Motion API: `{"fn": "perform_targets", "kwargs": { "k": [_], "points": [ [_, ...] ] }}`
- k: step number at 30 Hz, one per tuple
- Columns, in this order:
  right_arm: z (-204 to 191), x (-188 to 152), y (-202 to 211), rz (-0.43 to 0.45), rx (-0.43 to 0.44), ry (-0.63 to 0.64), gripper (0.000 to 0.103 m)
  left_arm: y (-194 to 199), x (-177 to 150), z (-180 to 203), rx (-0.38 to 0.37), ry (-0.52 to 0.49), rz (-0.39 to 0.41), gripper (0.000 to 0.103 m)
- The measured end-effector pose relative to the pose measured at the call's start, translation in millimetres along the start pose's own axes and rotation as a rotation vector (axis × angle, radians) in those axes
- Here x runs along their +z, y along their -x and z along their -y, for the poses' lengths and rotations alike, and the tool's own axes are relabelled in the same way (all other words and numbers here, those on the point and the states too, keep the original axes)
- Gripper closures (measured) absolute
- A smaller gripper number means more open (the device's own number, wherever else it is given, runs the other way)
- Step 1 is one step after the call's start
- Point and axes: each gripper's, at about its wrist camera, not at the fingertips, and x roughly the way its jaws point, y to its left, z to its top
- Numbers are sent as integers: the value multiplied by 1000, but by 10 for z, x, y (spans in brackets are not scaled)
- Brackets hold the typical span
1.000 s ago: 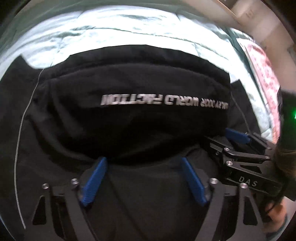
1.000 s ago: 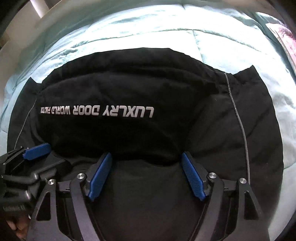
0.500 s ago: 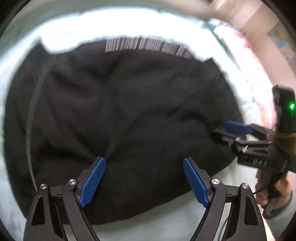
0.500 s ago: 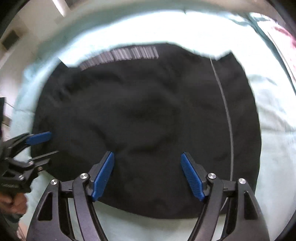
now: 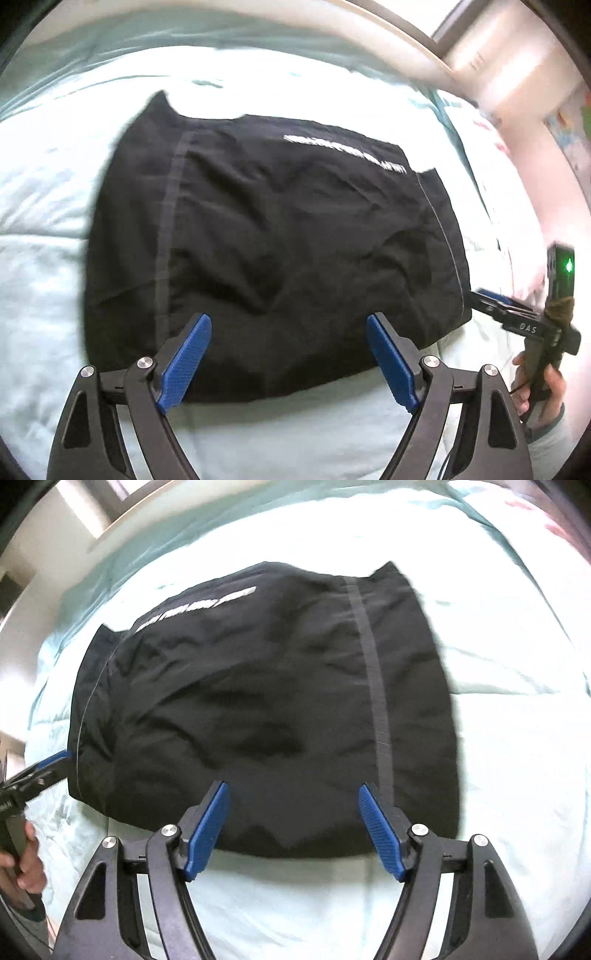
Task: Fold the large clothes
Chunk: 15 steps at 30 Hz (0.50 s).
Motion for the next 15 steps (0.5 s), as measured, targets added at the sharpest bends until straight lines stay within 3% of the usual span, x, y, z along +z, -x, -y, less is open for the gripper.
{"fn": "perform_targets", "kwargs": {
  "k": [3, 8, 11, 15],
  "points": [
    [443, -40, 322, 38, -8, -64, 27, 189, 52, -219, 47, 53, 44, 16],
    [754, 81, 613, 124, -51, -107, 27, 456, 108, -773, 89, 150, 57, 16],
    [912, 178, 631, 141, -46, -127, 27, 429, 206, -901, 61, 167, 69, 16],
    [1201, 386, 436, 136, 84, -182, 27, 195, 407, -1110, -47, 221, 54, 16]
  ]
}}
